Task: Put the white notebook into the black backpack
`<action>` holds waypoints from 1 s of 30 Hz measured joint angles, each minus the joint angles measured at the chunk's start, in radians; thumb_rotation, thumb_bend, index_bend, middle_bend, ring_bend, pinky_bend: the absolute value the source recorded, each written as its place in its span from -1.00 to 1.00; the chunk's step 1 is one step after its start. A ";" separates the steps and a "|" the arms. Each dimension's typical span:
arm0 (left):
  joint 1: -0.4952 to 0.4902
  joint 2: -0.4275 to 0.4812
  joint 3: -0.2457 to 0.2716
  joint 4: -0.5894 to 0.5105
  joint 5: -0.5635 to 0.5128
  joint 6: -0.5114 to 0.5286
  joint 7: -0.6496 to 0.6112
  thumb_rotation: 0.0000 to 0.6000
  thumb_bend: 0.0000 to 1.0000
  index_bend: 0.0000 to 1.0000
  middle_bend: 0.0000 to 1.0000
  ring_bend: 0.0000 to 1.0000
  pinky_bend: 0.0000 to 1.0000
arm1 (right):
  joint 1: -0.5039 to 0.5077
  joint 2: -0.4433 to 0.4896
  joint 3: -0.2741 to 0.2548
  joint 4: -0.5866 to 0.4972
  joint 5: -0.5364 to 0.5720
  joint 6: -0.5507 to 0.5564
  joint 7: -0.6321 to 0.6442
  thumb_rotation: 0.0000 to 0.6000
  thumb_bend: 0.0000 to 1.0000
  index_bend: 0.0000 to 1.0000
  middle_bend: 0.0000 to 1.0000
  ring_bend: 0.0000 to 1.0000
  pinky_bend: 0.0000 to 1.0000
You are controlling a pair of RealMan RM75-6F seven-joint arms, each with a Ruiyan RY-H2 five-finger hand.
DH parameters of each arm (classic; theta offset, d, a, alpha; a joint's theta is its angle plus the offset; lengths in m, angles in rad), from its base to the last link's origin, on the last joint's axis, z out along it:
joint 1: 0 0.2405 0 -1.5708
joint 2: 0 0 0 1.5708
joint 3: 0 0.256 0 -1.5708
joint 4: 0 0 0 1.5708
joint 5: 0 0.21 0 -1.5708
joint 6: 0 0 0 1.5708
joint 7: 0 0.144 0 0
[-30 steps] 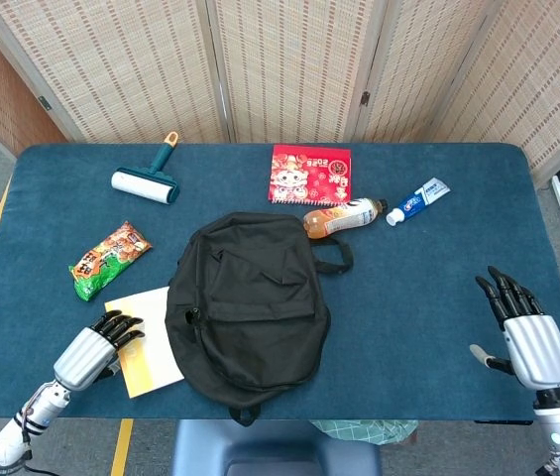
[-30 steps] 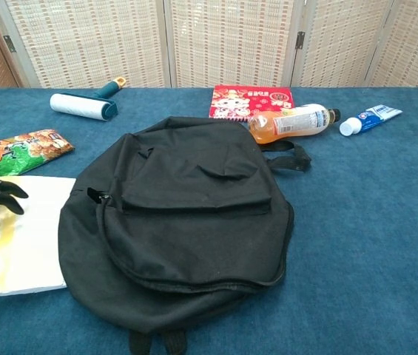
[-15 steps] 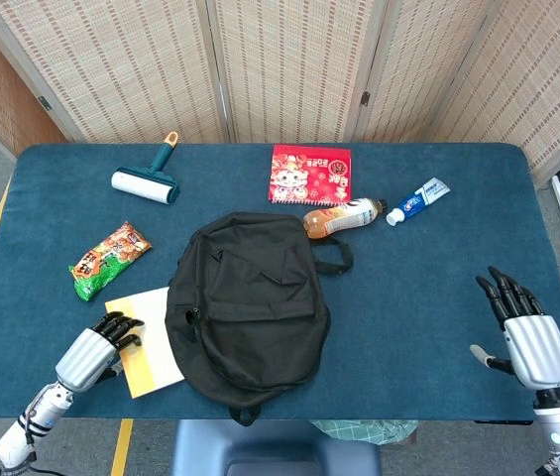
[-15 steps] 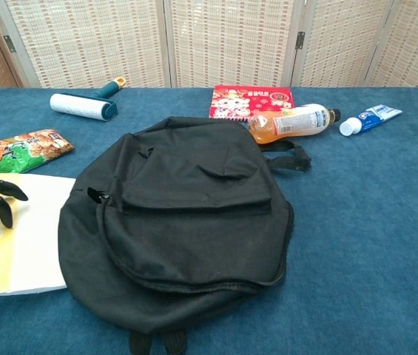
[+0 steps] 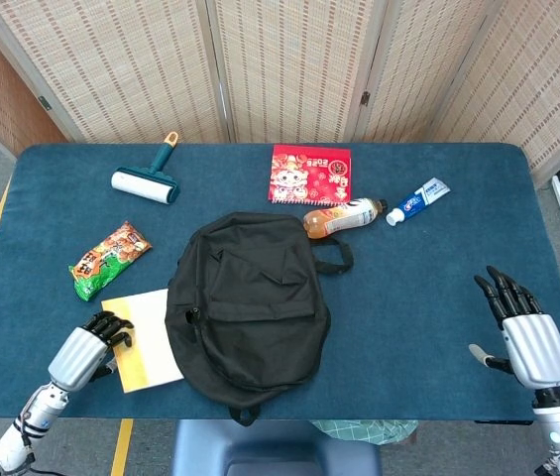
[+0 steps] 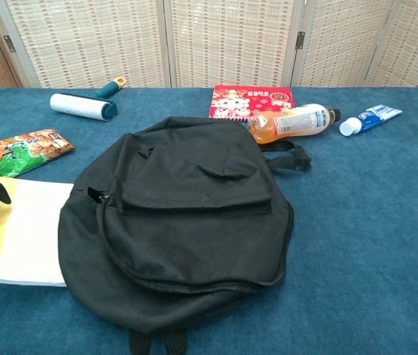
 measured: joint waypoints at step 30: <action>-0.026 0.017 -0.175 -0.060 -0.146 0.185 -0.136 1.00 0.08 0.32 0.12 0.02 -0.36 | 0.130 0.010 -0.047 -0.105 -0.132 -0.192 -0.020 1.00 -0.91 -1.00 -0.88 -0.79 -0.71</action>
